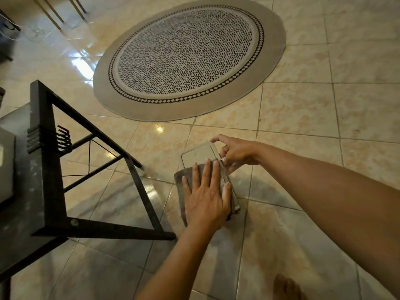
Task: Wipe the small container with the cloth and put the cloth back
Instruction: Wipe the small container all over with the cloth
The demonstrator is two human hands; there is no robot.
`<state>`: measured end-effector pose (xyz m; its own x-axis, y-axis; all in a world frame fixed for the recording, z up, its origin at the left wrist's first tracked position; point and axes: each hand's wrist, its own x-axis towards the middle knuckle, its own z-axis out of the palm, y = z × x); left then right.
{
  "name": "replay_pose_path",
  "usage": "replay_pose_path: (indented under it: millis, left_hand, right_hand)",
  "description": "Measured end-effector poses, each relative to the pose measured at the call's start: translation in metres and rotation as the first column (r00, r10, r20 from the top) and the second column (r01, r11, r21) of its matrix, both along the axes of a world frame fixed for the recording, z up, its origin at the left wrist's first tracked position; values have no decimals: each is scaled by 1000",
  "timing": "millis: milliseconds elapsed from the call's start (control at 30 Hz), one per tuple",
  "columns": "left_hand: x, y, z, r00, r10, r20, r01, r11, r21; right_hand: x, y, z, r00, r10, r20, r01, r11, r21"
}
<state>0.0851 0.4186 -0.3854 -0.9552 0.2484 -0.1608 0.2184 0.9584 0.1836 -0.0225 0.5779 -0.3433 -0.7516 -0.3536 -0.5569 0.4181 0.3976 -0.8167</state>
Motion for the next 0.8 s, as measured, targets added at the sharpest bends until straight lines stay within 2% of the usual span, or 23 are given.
replay_pose_path:
  millis: [67,233,333,467,633,800]
  left_hand:
    - [-20,-3,0,1000,-20,-5,21,999,26]
    - [-18,-24,-1,995,97,23,-98,995,34]
    - [3,-4,-2,997,59,47,-60,998,14]
    - [-28,6,0,997,75,36,-75,997,4]
    - [-35,-22,11,996,91,-26,-84,978,189]
    - [-5,-25,-3,999,35,-4,-35,999,39]
  right_hand:
    - [1,-1,2,1000,-1,0,1,1000,5]
    - [-2,-5,1,1000,-2,1,2,1000,22]
    - [-3,-5,-1,1000,5,13,-5,1000,20]
    - [-2,-5,-2,1000,8,13,-9,1000,22]
    - [-3,-4,-4,1000,8,10,-8,1000,19]
    - [-6,-5,-5,999,15,30,-15,1000,-12]
